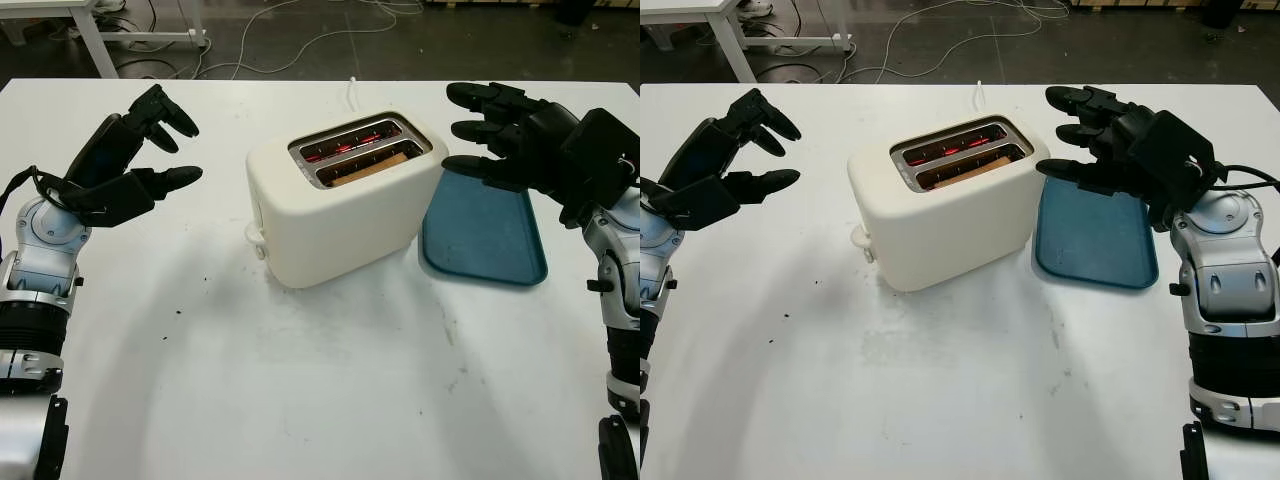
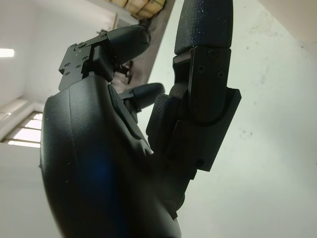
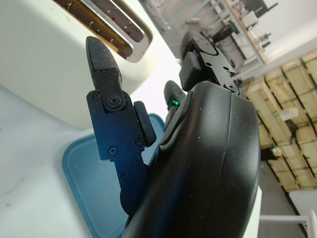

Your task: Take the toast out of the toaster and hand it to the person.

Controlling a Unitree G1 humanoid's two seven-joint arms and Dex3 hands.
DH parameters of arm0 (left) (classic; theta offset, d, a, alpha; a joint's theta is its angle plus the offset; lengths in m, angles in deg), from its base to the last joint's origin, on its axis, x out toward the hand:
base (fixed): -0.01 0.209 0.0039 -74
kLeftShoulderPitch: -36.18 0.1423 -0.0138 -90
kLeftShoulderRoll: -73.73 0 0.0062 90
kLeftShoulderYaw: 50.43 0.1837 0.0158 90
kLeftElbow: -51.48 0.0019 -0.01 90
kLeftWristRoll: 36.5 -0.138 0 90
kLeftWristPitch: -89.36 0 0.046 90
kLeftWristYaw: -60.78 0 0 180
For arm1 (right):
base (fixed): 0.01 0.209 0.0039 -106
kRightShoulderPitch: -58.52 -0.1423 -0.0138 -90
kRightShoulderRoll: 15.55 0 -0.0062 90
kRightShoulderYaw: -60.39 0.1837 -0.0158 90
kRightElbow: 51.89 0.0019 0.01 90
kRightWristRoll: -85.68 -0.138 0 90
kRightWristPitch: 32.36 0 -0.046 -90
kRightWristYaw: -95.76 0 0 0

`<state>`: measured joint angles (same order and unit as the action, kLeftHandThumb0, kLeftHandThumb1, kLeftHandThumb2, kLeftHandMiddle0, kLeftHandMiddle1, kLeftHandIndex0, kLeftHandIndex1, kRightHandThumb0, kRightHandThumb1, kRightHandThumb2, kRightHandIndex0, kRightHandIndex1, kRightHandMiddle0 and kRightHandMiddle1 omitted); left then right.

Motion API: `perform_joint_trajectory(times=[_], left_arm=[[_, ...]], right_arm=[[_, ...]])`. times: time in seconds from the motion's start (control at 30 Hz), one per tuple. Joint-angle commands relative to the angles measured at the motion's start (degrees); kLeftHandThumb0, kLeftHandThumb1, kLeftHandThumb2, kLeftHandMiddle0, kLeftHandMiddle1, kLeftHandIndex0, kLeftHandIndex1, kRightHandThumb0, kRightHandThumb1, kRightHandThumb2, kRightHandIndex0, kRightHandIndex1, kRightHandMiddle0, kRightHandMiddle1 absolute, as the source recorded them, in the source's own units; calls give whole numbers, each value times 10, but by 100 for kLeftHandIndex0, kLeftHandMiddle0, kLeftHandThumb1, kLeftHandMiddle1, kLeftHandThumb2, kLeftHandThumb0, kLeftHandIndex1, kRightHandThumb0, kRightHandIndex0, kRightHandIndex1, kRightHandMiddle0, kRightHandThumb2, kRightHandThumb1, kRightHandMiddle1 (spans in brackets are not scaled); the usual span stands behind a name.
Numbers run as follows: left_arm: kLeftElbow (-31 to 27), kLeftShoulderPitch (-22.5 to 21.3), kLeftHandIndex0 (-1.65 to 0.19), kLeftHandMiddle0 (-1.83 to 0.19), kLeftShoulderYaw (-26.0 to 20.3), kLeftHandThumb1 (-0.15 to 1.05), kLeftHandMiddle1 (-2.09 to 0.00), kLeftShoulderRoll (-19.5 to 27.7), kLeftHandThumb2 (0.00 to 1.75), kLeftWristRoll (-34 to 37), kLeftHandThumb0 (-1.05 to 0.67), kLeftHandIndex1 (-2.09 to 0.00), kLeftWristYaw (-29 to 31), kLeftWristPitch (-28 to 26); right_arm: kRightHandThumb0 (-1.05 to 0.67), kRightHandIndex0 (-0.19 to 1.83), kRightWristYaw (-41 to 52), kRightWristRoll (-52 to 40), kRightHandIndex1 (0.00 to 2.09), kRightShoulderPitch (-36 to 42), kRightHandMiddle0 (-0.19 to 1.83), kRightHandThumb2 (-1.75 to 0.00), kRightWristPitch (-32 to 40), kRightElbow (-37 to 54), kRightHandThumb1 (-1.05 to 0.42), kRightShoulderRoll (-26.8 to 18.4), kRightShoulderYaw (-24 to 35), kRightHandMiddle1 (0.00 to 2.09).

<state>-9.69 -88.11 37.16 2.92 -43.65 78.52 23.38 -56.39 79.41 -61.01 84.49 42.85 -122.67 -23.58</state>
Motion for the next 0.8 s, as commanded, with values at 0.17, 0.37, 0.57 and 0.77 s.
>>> perform_joint_trajectory(times=[0.17,0.37,0.57,0.77], left_arm=[[5,0,0,0,-5,92,-174,4,33,-1,-105,-161,-2,12],[-1,0,0,0,-4,92,-174,2,33,-2,-105,-162,-3,4],[-1,0,0,0,-6,92,-174,1,32,5,-105,-162,2,2],[-4,1,0,0,-6,92,-174,0,31,4,-105,-162,0,-2]], right_arm=[[-43,0,-5,-3,56,-4,22,0,14,13,-83,4,-1,13],[-44,0,-2,0,56,-4,21,0,9,12,-83,0,-2,13],[-44,0,2,-1,58,-4,21,0,0,8,-83,-1,0,13],[-43,0,1,-1,58,-4,21,0,2,9,-83,1,0,14]])
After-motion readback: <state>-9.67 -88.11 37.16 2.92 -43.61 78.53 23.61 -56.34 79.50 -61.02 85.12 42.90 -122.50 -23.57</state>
